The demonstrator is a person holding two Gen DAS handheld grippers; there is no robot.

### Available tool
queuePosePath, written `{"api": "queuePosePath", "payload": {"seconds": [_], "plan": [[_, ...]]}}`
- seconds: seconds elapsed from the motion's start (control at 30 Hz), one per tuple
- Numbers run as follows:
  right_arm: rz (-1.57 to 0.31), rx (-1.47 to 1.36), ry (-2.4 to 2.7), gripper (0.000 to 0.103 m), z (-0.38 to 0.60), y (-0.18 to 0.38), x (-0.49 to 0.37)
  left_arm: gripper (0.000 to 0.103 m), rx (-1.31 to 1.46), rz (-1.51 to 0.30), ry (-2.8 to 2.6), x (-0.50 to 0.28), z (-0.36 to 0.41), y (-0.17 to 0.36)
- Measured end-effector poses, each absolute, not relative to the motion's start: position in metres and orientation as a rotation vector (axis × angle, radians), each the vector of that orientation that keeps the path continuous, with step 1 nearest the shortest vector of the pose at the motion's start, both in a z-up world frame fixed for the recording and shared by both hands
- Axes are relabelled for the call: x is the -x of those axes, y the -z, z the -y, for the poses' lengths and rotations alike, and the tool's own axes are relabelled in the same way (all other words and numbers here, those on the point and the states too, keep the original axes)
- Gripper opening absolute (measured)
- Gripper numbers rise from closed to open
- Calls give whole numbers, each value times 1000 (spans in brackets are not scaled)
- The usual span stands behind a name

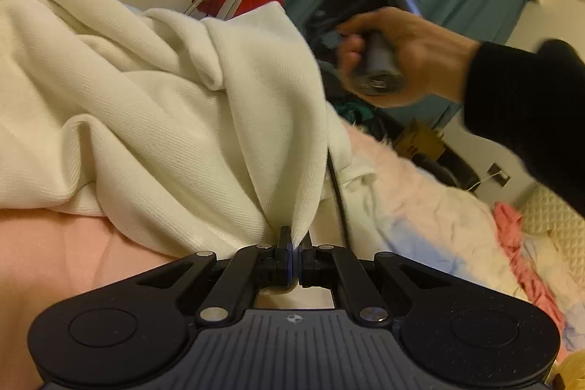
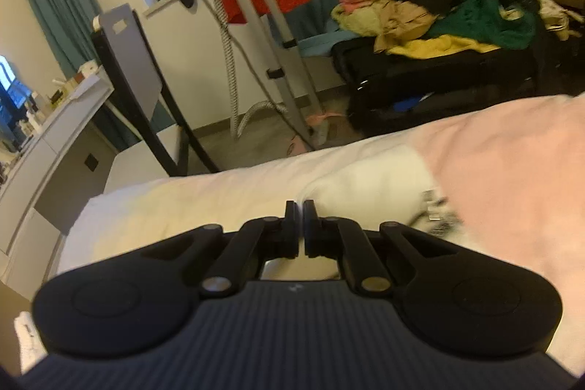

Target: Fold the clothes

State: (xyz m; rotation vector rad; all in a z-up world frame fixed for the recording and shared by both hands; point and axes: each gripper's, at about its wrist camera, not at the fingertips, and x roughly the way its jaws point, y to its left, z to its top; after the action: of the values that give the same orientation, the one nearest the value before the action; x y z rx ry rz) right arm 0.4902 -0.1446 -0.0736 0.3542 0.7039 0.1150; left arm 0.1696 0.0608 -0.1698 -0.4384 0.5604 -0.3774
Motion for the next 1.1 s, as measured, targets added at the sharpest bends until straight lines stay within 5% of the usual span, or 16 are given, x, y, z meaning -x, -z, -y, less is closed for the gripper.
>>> {"api": "queuePosePath", "payload": {"seconds": [0.27, 0.5, 0.73, 1.1], "plan": [[-430, -465, -80, 5, 236, 11, -366, 3, 403, -486, 368, -147, -59, 153], [-161, -596, 170, 5, 338, 35, -209, 2, 382, -487, 340, -123, -65, 141], [-211, -927, 267, 6, 429, 109, -101, 3, 355, -602, 276, -105, -80, 145], [-392, -1424, 152, 16, 447, 188, -80, 3, 362, -661, 224, -114, -65, 133]]}}
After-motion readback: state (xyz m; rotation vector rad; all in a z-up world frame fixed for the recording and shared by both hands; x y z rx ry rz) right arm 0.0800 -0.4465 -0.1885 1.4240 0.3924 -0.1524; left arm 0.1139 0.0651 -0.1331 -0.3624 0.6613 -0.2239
